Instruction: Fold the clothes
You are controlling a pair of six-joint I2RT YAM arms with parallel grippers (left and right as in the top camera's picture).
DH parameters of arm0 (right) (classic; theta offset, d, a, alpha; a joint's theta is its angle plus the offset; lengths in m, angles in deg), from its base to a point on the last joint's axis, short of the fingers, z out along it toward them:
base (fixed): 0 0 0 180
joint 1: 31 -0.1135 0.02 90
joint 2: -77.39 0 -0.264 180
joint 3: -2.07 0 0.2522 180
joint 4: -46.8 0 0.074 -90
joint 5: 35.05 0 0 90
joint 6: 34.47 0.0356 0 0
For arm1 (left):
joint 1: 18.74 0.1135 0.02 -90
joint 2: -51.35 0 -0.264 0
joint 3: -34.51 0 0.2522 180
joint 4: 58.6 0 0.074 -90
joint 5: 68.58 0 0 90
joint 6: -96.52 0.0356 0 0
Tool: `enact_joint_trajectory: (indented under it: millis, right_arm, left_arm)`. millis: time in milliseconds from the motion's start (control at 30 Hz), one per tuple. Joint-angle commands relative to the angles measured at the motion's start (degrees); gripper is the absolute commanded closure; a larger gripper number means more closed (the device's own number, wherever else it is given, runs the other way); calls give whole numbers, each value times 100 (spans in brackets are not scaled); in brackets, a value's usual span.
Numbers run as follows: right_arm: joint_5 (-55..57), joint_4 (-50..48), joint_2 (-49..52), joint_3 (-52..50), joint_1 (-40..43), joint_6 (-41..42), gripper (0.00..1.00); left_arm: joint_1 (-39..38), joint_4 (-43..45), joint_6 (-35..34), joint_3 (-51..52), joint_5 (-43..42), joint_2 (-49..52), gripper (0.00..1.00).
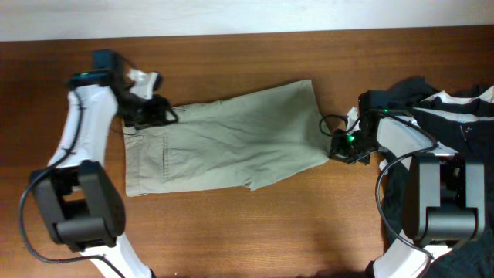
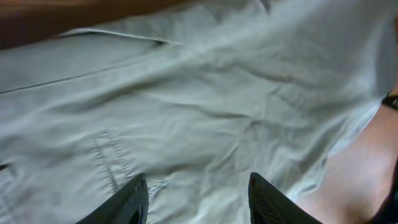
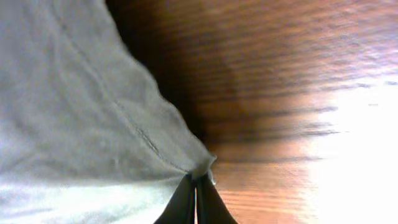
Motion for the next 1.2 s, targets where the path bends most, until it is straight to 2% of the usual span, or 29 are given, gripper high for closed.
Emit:
enact_joint_trajectory:
  millis: [0, 33, 67, 100, 167, 200, 267, 300, 333, 400, 500, 567, 667, 800, 867, 967, 1000, 1100, 1167]
  right_arm:
    - [1718, 748, 50, 247, 70, 131, 78]
    - [1762, 1132, 28, 492, 68, 120, 55]
    - [1744, 1443, -4, 721, 68, 122, 47]
    - [1738, 1690, -35, 929, 66, 122, 45]
    - [1049, 2275, -192, 1506, 59, -76, 44]
    - [-289, 2358, -304, 1694, 9, -616, 44]
    - [-1550, 2350, -332, 1703, -199, -787, 49]
    - [-1827, 2142, -326, 1563, -540, -761, 51]
    - [-1864, 1882, -317, 1410, -894, -664, 52]
    - [-1864, 992, -313, 916, -1886, -219, 59]
    - [-1652, -238, -234, 365, -2881, 693, 66]
    - [-710, -352, -81, 188, -3099, 1738, 75]
    - [-485, -203, 87, 105, -2693, 2247, 76]
    - [177, 245, 90, 98, -1510, 2280, 76]
    - [623, 588, 90, 101, -802, 1862, 77]
    - [472, 1067, 83, 105, 46, 1198, 78]
    - [74, 1104, 31, 105, 190, 719, 78]
    - [-2472, 1056, -520, 116, 33, -1193, 77]
    - [-2990, 710, -741, 116, -446, -1285, 77]
  left_arm:
    - [-531, 7, 199, 179, 638, 20, 48]
    - [-627, 13, 197, 282, 713, 20, 48]
    - [-684, 11, 168, 378, 688, 20, 48]
    - [-739, 13, 153, 507, 695, 20, 48]
    - [-778, 15, 131, 861, 695, 20, 48]
    - [-765, 33, 129, 1110, 734, 20, 48]
    - [-680, 120, -7, 1316, 914, 20, 49]
    - [-629, 192, -94, 1399, 907, 20, 55]
    - [-610, 234, -190, 1478, 905, 22, 70]
    - [-612, 219, -210, 1565, 894, 20, 99]
    - [-619, 184, -389, 1871, 782, 20, 100]
    - [-610, 291, -422, 2238, 868, 20, 100]
    - [-463, 625, -942, 2643, 1674, 20, 99]
    - [70, 835, -997, 2726, 1777, 20, 99]
    - [319, 903, -994, 2723, 1792, 20, 99]
    - [400, 922, -992, 2723, 1668, 20, 99]
    - [400, 914, -992, 2723, 1580, 15, 100]
    - [400, 531, -986, 2479, 1331, 2, 99]
    - [387, 203, -772, 2166, 1014, -79, 99]
